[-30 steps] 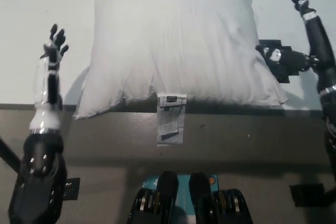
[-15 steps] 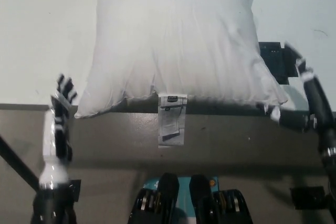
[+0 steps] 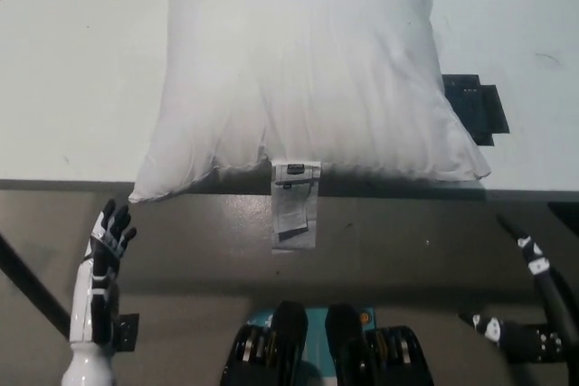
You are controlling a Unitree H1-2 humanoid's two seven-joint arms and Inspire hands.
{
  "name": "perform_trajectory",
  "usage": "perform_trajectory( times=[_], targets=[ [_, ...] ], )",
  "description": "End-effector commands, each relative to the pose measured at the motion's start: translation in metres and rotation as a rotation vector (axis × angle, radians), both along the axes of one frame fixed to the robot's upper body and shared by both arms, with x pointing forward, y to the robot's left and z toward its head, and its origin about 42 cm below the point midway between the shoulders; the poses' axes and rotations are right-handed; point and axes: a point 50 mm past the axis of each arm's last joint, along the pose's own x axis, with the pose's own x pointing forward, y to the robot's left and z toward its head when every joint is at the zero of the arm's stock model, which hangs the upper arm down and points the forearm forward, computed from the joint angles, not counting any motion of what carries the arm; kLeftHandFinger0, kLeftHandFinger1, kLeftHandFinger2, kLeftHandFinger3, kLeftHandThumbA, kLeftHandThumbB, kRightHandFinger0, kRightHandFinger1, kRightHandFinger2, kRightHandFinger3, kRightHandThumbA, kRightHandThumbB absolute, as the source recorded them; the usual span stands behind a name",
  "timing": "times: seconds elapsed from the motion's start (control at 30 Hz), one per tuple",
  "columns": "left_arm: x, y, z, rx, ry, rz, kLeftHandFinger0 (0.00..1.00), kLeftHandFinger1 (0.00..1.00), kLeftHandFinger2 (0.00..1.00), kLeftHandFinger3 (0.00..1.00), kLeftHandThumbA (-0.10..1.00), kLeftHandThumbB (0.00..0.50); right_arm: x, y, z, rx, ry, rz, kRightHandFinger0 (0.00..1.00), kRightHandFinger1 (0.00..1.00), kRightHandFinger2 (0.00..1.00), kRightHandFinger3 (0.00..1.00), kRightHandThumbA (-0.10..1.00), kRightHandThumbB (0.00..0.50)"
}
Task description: The robot uses both hands to lift the pillow and then drops it on the table
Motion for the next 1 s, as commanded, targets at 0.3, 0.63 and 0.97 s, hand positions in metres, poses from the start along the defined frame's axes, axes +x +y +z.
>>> perform_trajectory(
  times=[0.3,0.63,0.97],
  targets=[
    [0.007,-0.009,-0.003,0.094,-0.011,0.030,1.00,1.00,1.00,1.00,1.00,0.022,0.009,-0.003,0.013,-0.092,-0.100,-0.008,1.00,1.00,1.00,1.00,1.00,0.053],
    [0.007,-0.010,-0.007,0.093,0.000,0.023,1.00,1.00,1.00,1.00,1.00,0.036,0.008,-0.003,0.011,-0.099,-0.106,-0.004,1.00,1.00,1.00,1.00,1.00,0.083],
    [0.005,-0.011,-0.009,0.104,0.008,0.022,1.00,1.00,1.00,1.00,1.00,0.026,0.008,-0.003,0.009,-0.112,-0.108,-0.002,1.00,1.00,1.00,1.00,1.00,0.081]
  ],
)
